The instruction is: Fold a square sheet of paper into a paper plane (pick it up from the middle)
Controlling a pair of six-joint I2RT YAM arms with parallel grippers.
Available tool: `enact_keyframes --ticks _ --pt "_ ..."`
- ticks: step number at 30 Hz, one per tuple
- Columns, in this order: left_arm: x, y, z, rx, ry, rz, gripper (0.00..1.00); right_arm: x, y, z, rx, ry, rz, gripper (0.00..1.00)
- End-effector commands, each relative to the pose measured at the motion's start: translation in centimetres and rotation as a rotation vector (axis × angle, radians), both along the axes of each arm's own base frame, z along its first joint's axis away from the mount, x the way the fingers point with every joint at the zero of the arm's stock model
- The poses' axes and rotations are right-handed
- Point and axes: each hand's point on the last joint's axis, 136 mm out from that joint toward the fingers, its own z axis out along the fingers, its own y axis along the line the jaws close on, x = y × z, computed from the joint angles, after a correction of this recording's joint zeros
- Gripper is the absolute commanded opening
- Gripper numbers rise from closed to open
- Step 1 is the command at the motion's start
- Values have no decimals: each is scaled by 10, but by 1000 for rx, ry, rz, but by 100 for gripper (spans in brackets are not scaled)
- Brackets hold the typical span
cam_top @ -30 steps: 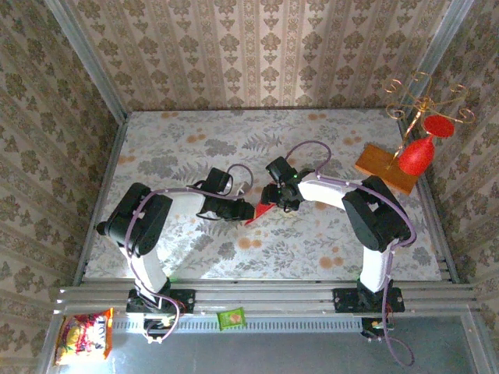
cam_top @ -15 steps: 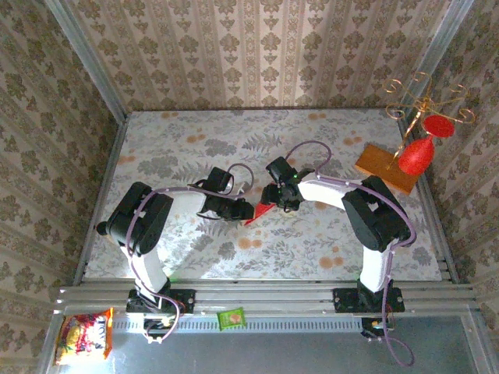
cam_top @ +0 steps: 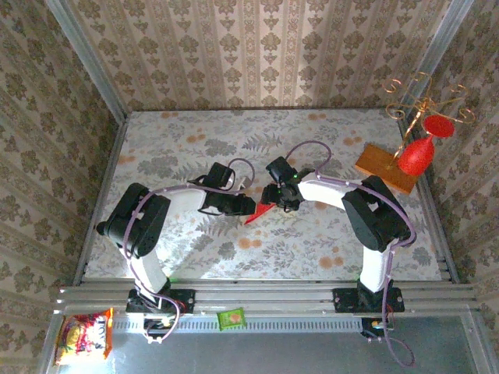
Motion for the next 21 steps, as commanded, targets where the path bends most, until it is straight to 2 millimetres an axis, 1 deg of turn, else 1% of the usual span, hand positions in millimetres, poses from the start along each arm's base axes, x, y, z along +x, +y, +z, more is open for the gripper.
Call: enact_keyframes --ticks 1,4,8,15,21 --pt "-2 1 -8 39 13 -15 29 -17 -10 -43 -47 108 -6 71" --pt "-4 3 -13 53 28 -18 25 -18 -10 -44 -48 110 -7 71" --pt "-8 4 -20 66 49 -20 22 -18 -9 -44 -45 114 -5 71" --pt "-14 11 -30 114 59 -30 21 -17 -9 -44 -45 115 -7 71" --pt "-16 11 -35 138 59 -35 19 -18 -10 -45 -52 120 -8 69"
